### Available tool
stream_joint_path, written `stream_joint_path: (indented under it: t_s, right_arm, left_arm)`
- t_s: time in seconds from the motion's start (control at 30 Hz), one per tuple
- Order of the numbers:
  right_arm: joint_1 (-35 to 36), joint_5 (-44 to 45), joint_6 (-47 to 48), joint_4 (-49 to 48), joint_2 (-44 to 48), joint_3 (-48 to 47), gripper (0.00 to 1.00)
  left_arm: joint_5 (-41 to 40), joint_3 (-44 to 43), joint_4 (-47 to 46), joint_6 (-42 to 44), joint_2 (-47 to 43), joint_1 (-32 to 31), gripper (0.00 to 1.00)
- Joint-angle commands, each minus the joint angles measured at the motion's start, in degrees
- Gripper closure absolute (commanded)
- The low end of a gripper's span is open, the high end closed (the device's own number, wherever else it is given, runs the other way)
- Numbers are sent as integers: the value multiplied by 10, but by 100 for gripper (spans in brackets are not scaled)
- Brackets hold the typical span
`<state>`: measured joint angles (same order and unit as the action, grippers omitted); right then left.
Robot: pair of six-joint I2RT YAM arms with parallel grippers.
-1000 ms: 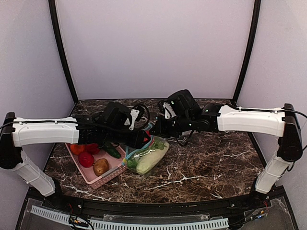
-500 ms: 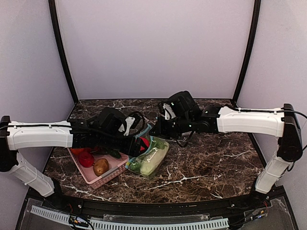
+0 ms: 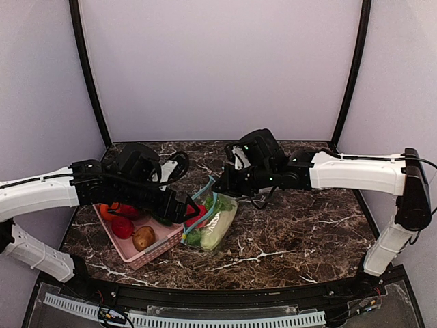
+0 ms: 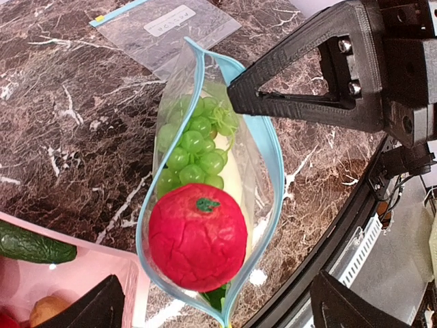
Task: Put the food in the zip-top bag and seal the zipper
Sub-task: Place the fake vegetable in the zipper food storage bag, then adjust the zipper food storage bag at the center of the board.
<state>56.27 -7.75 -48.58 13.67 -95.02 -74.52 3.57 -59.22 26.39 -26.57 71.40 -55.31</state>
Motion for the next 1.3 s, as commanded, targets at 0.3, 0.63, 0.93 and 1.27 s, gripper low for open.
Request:
stream_joint_path:
  t_s: [0.3,0.63,0.93,1.27]
  right_arm:
    - [3,1,-2,-27,14,2,100]
    - [3,1,-2,-28,11,0,100]
    - [3,14,-1,-21,21,5,100]
    - [-9,96,10,41,84,41,93]
  left_arm:
    - [76,88,9,-103,-61,-2,4]
    - [107,95,-15,-89,-21,-2,31]
    - [89,72,6,-67,26,-2,66]
    - [58,-41,64,106,66,-2,99]
